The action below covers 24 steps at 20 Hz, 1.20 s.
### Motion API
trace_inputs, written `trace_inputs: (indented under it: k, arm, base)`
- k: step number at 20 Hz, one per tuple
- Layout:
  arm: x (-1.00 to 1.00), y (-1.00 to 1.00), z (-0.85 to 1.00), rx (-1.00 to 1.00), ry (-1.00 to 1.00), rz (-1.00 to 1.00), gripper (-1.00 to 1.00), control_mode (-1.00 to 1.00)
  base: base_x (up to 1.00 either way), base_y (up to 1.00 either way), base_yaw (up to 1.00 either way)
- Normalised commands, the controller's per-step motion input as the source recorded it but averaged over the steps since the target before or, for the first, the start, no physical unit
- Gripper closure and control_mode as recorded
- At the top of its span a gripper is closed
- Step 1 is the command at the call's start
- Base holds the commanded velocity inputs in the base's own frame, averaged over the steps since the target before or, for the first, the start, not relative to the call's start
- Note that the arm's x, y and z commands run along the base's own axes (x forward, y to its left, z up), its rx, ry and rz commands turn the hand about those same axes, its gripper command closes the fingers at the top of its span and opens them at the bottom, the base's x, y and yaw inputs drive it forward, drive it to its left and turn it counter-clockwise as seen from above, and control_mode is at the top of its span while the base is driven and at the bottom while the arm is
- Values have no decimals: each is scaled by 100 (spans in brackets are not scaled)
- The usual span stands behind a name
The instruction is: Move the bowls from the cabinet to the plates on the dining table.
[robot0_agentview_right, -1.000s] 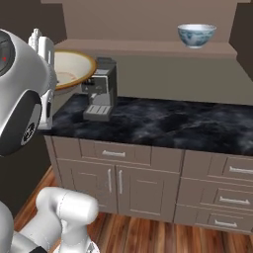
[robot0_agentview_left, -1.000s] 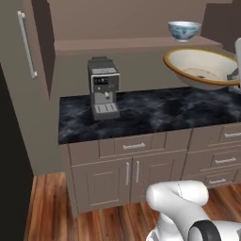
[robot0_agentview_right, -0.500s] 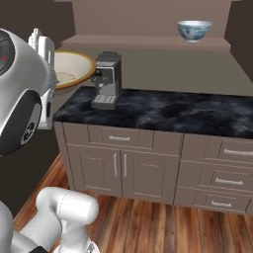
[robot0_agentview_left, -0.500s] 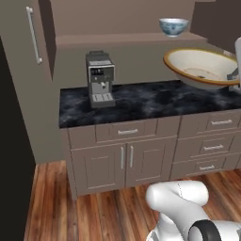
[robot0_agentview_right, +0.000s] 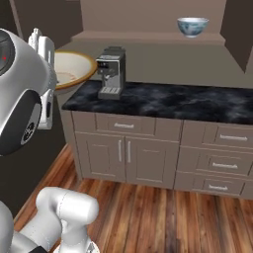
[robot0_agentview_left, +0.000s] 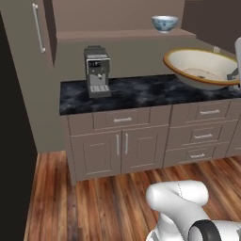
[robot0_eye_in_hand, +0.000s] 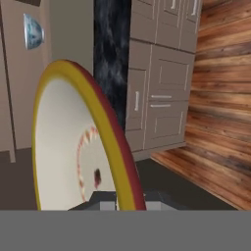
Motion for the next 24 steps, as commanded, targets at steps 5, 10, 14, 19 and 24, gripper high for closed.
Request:
trace_inputs:
  k: [5,10,14,19,24]
  arm:
    - [0,0,0,0,0,0,100,100]
    - [0,0,0,0,0,0,100,100]
    - [0,0,0,0,0,0,100,100]
    - [0,0,0,0,0,0,100,100]
    - [0,0,0,0,0,0,100,100]
  base:
    - [-62,0,0]
    - [-62,-1,0]
    - [-62,-1,0]
    - [-41,-29,-1]
    - [0,-60,0]
